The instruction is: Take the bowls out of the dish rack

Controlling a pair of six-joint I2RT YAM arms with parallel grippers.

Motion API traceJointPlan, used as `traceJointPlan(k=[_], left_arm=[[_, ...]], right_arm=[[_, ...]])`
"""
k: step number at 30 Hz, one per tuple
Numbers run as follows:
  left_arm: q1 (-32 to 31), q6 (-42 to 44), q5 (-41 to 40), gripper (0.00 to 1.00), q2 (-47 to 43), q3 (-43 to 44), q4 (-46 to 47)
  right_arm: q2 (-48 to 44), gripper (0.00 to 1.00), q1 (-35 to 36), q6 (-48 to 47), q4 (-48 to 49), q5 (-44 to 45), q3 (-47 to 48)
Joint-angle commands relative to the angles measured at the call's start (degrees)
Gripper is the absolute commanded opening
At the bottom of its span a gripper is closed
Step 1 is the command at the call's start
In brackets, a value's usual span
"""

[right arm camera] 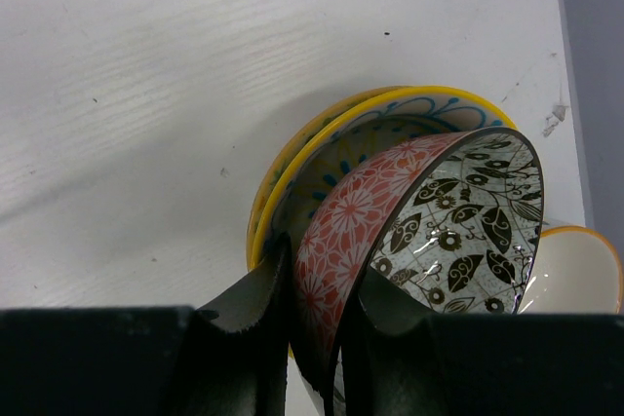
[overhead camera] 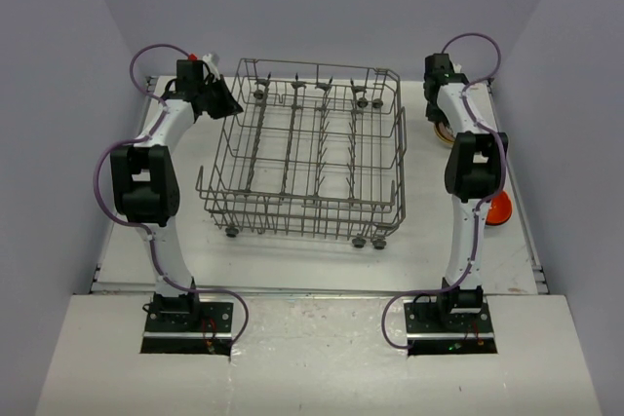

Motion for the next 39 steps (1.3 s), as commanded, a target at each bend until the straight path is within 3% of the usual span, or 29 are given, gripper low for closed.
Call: traceJointPlan(k=[1,2,8,9,10,21,22,27,28,30,34,39], left_arm=[[1.61,-1.50,-6.89,0.00,2.98,-3.64,-9.86],[1.61,-1.50,-6.89,0.00,2.98,-3.64,-9.77],[1.61,-1.59,-6.80,0.00,3.07,-3.55,-9.86],[1.70,-1.59,-6.80,0.00,3.07,-3.46,-9.77],[1.70,-1.59,-6.80,0.00,3.07,-3.38,-9.86],[1.61,-1.15,-6.89,0.00,3.33,-1.80,-10.30],[1.61,-1.15,-6.89,0.07,3.24,-1.71,-10.30],[1.61,-0.98,-7.24,0.17,3.24,-0.92,-10.64],[1.70,-1.06,-7.24,0.26,3.33,-0.91,-10.73],[1.53,-1.15,-7.15,0.35,3.24,-0.74,-10.82],[1.52,-1.15,-7.50,0.41,2.80,-0.83,-10.74],[1.52,-0.80,-7.07,0.43,2.80,-0.74,-10.73]], right_arm=[[-0.94,0.00,0.06,-0.72,-0.39,0.42,0.88],[-0.76,0.00,0.06,-0.80,-0.39,0.16,0.97],[-0.58,0.23,0.06,-0.45,-0.83,-1.25,1.94],[-0.59,0.33,0.06,-0.54,-0.92,-1.51,2.11],[-0.67,0.36,0.06,-0.45,-1.01,-1.42,2.29],[-2.52,0.46,0.06,-0.01,-1.71,-2.83,4.58],[-2.78,0.47,0.06,0.16,-1.71,-3.00,4.66],[-3.57,0.54,-0.03,0.34,-1.88,-4.06,5.28],[-3.40,0.55,-0.12,0.25,-1.97,-4.32,5.37],[-3.22,0.57,-0.03,0.43,-2.24,-4.94,5.54],[-4.27,0.57,-0.03,1.13,-1.80,-5.55,3.36],[-5.15,0.58,-0.12,3.41,-1.53,-7.66,2.56]])
